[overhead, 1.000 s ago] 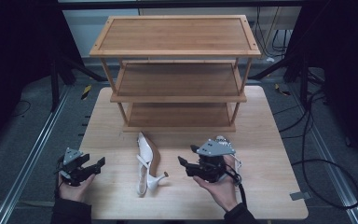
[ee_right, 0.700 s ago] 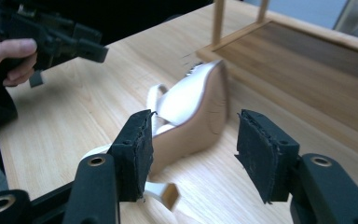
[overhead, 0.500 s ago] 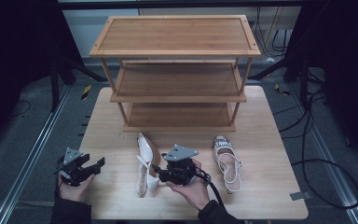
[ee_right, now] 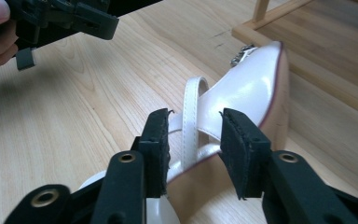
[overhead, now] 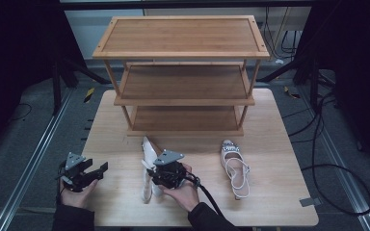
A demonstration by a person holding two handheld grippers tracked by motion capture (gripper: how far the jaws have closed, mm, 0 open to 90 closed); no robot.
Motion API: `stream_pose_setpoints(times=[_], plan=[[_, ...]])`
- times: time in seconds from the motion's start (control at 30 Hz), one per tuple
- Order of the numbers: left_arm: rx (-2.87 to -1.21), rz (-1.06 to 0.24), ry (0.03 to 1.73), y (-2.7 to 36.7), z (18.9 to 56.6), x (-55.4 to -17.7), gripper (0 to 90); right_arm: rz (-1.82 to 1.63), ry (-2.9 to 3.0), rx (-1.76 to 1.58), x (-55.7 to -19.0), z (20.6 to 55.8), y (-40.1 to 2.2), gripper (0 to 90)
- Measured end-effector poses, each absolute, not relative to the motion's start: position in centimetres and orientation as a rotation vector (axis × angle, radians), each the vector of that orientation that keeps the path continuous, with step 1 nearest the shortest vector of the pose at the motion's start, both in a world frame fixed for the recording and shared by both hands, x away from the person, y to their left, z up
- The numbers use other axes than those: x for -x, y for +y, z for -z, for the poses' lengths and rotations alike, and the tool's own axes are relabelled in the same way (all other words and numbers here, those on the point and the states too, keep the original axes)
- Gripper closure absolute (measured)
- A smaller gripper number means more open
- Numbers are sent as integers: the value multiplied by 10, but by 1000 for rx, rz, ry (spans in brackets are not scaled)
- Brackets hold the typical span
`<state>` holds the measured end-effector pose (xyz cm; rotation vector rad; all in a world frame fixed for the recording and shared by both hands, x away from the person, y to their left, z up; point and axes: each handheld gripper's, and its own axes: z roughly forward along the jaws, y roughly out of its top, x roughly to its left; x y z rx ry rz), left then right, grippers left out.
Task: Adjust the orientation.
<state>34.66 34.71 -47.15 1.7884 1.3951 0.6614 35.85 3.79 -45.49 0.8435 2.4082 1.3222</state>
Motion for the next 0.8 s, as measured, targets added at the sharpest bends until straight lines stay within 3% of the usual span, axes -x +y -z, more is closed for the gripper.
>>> stream_pose_setpoints(times=[0.3,0.6,0.8], plan=[[-1785,-657,1398,347,472,-347,327,-1251,2422,-841,-367,463,55,714],[-1794,-655,1395,347,472,-347,331,-1230,2424,-806,-364,461,61,721],[-1792,-657,1397,348,473,-347,333,-1200,2421,-811,-366,461,65,787]])
